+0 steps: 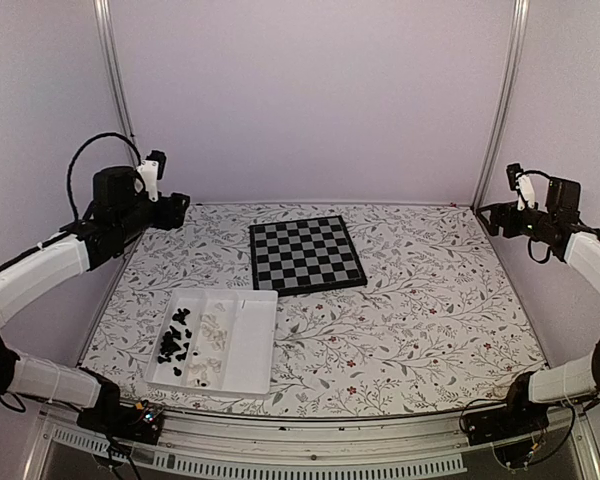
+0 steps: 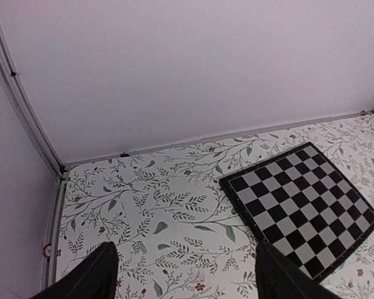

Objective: Set up the chess pieces on the board
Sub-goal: Move the chessboard to the center of the board.

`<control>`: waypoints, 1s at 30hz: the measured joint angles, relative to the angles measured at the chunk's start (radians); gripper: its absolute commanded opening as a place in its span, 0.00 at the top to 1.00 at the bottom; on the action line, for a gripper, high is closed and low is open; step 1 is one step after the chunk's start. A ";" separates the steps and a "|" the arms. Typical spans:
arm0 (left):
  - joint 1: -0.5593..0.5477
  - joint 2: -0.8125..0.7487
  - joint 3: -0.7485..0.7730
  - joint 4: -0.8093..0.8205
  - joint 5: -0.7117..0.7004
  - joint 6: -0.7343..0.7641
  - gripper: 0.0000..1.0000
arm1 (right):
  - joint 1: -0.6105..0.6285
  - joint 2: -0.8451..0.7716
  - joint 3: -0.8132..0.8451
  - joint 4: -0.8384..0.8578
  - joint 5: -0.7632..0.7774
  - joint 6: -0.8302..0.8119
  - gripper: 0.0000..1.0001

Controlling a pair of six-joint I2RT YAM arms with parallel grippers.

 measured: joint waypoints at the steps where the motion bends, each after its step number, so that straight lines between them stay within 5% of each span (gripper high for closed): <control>1: 0.000 0.008 -0.004 0.008 0.017 -0.005 0.21 | -0.006 0.000 -0.021 0.018 -0.002 0.005 0.03; 10: 0.003 0.193 0.002 0.057 0.208 -0.089 0.31 | -0.035 0.000 -0.127 0.100 -0.146 -0.050 0.08; 17: -0.001 0.391 0.086 0.040 0.327 -0.178 0.29 | 0.062 0.058 -0.112 0.090 -0.192 -0.145 0.14; 30: -0.009 0.862 0.576 -0.020 0.356 -0.288 0.24 | 0.399 0.404 0.106 -0.070 -0.130 -0.322 0.27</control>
